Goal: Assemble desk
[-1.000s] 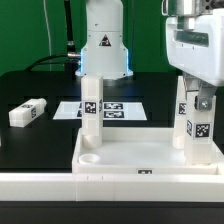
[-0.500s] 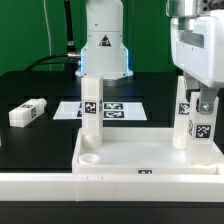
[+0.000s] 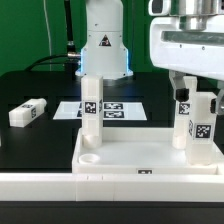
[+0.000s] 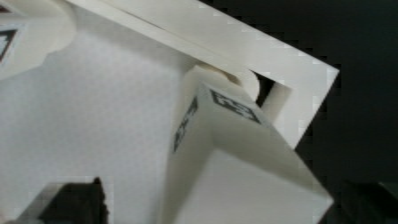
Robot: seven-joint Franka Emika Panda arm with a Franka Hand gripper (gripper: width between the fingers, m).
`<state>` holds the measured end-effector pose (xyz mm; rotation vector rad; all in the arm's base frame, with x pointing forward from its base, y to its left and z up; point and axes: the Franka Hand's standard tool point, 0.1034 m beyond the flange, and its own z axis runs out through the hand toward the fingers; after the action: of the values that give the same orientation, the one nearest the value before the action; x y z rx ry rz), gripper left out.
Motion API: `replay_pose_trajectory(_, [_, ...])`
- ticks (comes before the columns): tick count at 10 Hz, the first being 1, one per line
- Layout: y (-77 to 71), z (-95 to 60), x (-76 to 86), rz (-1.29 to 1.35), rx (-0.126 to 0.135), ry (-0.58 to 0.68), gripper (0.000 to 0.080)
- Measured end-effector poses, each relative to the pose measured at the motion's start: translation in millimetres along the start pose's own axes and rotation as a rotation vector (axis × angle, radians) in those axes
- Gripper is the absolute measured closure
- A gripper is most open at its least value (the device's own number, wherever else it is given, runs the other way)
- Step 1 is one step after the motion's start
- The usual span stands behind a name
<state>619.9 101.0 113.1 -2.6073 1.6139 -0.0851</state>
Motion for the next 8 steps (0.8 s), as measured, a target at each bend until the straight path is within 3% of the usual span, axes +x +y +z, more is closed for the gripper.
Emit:
replay_pose_trajectory(3, [-4.7, 0.8, -9.1, -0.204, 0.005, 0.01, 0.015])
replay_pose_trajectory(8, [-4.5, 2.3, -9.3, -0.467, 0.007, 0.022, 0.015])
